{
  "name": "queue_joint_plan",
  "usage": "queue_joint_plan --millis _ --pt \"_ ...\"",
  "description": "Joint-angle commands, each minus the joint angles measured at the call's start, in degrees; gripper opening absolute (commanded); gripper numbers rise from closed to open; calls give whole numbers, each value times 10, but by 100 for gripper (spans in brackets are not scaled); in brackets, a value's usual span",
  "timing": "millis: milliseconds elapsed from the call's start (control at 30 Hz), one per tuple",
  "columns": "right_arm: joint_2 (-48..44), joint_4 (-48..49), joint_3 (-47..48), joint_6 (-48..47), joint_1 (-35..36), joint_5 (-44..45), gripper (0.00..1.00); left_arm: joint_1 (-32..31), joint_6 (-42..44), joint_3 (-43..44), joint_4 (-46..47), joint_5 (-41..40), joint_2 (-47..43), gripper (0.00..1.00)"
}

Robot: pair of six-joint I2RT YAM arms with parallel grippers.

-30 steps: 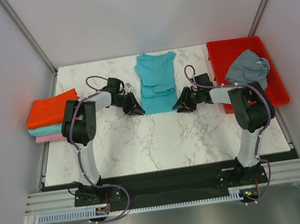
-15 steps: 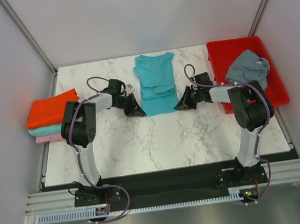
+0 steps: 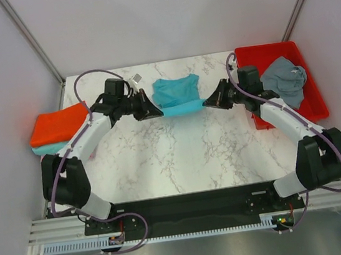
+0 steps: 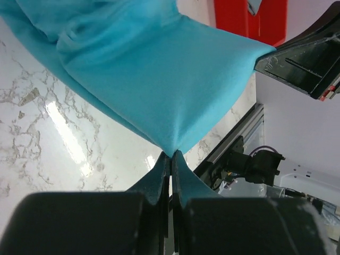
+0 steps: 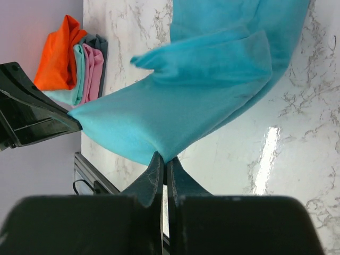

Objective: Fold and stack the t-shirts
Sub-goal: Fold the tshirt

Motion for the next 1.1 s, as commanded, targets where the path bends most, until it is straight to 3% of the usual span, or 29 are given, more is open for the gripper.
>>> queue_joint_plan --millis 0,200,367,567,1067 --pt "-33 -41 -4 -26 -2 12 0 -1 -1 -40 -29 4 -44 2" --pt "-73 -43 -58 -23 -3 20 0 0 0 -99 -31 10 -93 2" --pt "-75 -31 -52 -30 -3 24 0 1 11 -91 -31 0 -82 2" --pt "-11 11 19 -34 -6 25 0 2 25 18 -31 -7 -7 2" --pt "249 52 258 -65 -17 26 0 22 78 252 -20 -66 185 2"
